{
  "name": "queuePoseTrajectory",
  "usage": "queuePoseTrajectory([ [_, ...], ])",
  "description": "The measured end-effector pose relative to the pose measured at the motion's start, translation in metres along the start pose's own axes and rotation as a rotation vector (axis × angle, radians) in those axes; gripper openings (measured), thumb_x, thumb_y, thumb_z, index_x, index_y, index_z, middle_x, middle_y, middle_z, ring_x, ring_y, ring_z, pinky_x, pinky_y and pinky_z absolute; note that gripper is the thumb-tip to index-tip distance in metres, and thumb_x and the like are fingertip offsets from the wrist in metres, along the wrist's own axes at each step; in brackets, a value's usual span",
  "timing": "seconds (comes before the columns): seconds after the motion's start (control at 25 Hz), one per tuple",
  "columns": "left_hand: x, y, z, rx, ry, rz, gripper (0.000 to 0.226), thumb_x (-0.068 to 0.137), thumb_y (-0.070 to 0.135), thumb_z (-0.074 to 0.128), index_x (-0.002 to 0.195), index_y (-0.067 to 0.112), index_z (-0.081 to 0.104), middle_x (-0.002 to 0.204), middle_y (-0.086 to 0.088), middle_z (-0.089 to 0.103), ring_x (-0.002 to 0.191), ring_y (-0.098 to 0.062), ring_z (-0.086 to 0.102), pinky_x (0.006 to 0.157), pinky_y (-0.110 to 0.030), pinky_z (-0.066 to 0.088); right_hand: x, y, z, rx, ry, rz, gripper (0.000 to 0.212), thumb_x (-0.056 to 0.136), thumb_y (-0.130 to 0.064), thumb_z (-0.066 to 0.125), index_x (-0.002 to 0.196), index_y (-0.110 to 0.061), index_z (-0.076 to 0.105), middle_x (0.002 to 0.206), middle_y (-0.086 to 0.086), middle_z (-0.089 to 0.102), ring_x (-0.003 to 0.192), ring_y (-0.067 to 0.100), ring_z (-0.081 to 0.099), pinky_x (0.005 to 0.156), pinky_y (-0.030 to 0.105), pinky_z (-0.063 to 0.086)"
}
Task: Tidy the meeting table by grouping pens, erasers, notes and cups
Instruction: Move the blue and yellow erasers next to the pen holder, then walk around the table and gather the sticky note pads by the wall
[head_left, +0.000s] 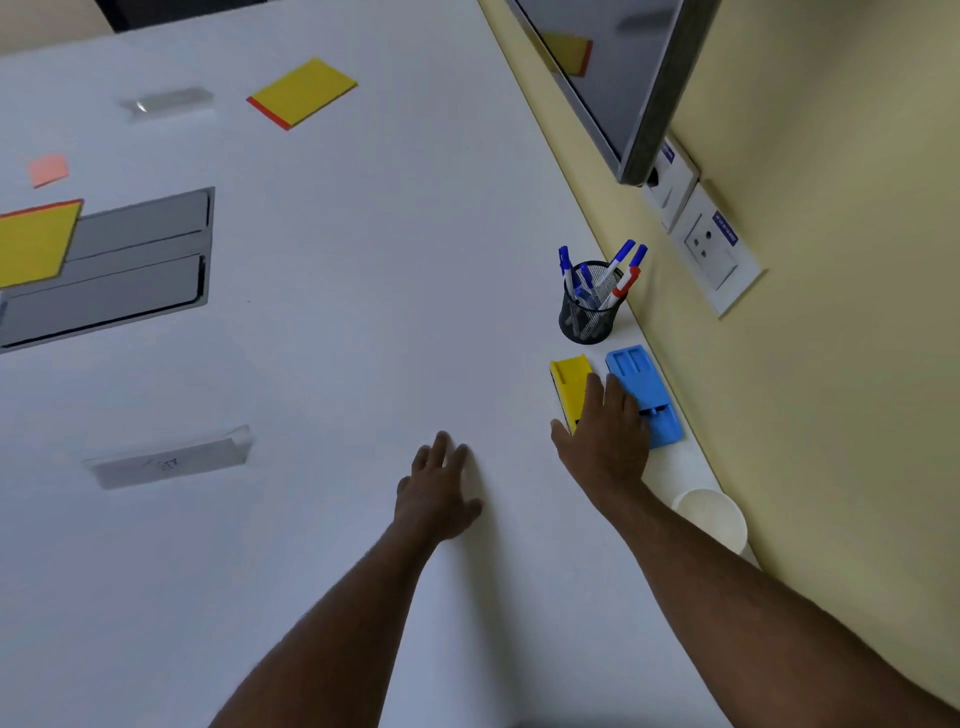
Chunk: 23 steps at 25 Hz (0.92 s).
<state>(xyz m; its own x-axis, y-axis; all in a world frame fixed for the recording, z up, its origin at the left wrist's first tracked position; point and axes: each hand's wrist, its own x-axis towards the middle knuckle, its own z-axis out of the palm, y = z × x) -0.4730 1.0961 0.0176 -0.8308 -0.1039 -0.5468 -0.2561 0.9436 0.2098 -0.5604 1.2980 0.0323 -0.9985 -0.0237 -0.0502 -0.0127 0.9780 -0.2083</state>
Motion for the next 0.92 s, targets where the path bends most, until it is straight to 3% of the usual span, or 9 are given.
queuePoseTrajectory([
  [0.08, -0.014, -0.004, -0.001, -0.04, -0.037, -0.013, 0.077, 0.087, 0.045, 0.061, 0.15, 0.023, 0.023, 0.162, 0.004, -0.002, 0.148, -0.025, 0.01, 0.103, -0.049, 0.043, -0.014, -0.004, -0.003, -0.018, 0.02, -0.138, 0.076, 0.082, -0.048, 0.066, 0.141, -0.01, 0.038, 0.148, 0.016, 0.039, 0.131, 0.035, 0.041, 0.099, 0.049, 0.04],
  [0.2, -0.038, -0.013, -0.003, -0.092, -0.085, -0.036, 0.069, 0.09, 0.046, 0.058, 0.148, 0.015, 0.034, 0.16, 0.001, 0.019, 0.141, -0.024, 0.031, 0.108, -0.044, 0.039, -0.037, -0.011, -0.003, 0.051, -0.078, -0.271, 0.071, 0.087, -0.05, 0.057, 0.144, -0.013, 0.037, 0.152, 0.012, 0.035, 0.14, 0.03, 0.031, 0.11, 0.045, 0.031],
  [0.32, -0.072, -0.023, -0.003, -0.136, -0.057, -0.112, 0.071, 0.093, 0.049, 0.053, 0.15, 0.013, 0.031, 0.157, -0.004, 0.03, 0.143, -0.022, 0.03, 0.115, -0.038, 0.029, -0.062, -0.016, -0.002, 0.098, -0.185, -0.431, 0.072, 0.091, -0.055, 0.049, 0.148, -0.015, 0.031, 0.157, 0.008, 0.027, 0.145, 0.024, 0.023, 0.115, 0.04, 0.025],
  [0.56, -0.154, -0.051, -0.012, -0.262, 0.165, -0.291, 0.075, 0.093, 0.057, 0.048, 0.152, 0.016, 0.026, 0.162, -0.004, 0.018, 0.148, -0.02, 0.018, 0.118, -0.042, 0.023, -0.104, -0.05, -0.005, 0.164, -0.285, -0.678, 0.077, 0.09, -0.065, 0.04, 0.15, -0.018, 0.027, 0.16, 0.004, 0.022, 0.146, 0.02, 0.02, 0.117, 0.036, 0.02],
  [0.92, -0.31, -0.12, -0.067, -0.265, 0.512, -0.549, 0.072, 0.095, 0.057, 0.044, 0.152, 0.015, 0.029, 0.161, -0.006, 0.019, 0.148, -0.022, 0.02, 0.118, -0.041, 0.023, -0.188, -0.19, -0.054, 0.205, -0.271, -1.083, 0.079, 0.09, -0.068, 0.035, 0.15, -0.017, 0.026, 0.16, 0.006, 0.022, 0.147, 0.022, 0.018, 0.117, 0.039, 0.016],
])
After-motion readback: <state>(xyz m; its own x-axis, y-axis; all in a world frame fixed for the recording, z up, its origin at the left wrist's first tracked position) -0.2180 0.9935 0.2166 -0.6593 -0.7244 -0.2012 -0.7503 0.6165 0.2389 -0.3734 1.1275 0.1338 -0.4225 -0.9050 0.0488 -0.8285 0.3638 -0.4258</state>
